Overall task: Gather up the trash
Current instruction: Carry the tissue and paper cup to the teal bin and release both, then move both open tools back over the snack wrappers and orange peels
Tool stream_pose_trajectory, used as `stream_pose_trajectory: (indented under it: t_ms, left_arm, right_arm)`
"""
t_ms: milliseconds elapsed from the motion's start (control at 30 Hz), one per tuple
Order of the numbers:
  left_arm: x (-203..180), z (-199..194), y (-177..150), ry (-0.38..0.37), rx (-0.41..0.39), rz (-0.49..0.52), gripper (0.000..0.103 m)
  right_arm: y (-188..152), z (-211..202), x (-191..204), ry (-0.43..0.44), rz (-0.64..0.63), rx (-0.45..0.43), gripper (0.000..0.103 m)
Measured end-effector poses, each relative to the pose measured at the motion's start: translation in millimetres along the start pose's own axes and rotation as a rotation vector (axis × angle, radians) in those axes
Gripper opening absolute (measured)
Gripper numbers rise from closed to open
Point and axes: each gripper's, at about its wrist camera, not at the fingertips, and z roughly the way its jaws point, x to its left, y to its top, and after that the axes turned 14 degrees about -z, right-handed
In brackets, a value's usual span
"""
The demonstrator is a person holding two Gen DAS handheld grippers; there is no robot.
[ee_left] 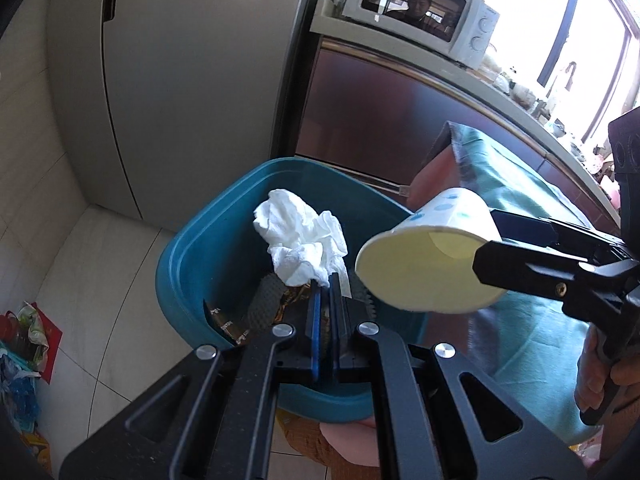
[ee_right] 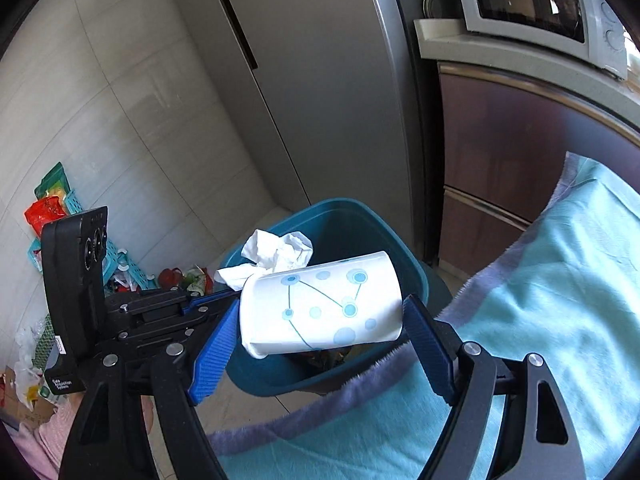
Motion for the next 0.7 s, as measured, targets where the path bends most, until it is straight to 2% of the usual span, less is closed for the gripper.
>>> stream_pose_trajectory:
  t_ms: [100,167,333,533,700]
  left_arm:
    - [6,12,3,0.017,0.01,-0.023,0.007]
    - [10,20,4,0.02,0.023,-0.042,0.013]
    - [17,30,2,0.027,0.034,-0.073,0.014]
    - [15,19,-1,0.022,-0.001,-0.076,0.019]
    - [-2,1,-3,0.003,-0.039,-0.042,0.025]
  right_arm:
    - [0,10,-2,0.013,0.018,0.028,0.079]
    - [-3,14,-2,0.015,0.026,0.043,0.079]
    - [-7,13,-5,0.019,0.035,0.049,0.079]
    - [-14,4,-10,0.021,0.048,0.044,0.079]
    - [-22,-15,-13,0.016,0.049,0.013,0.079]
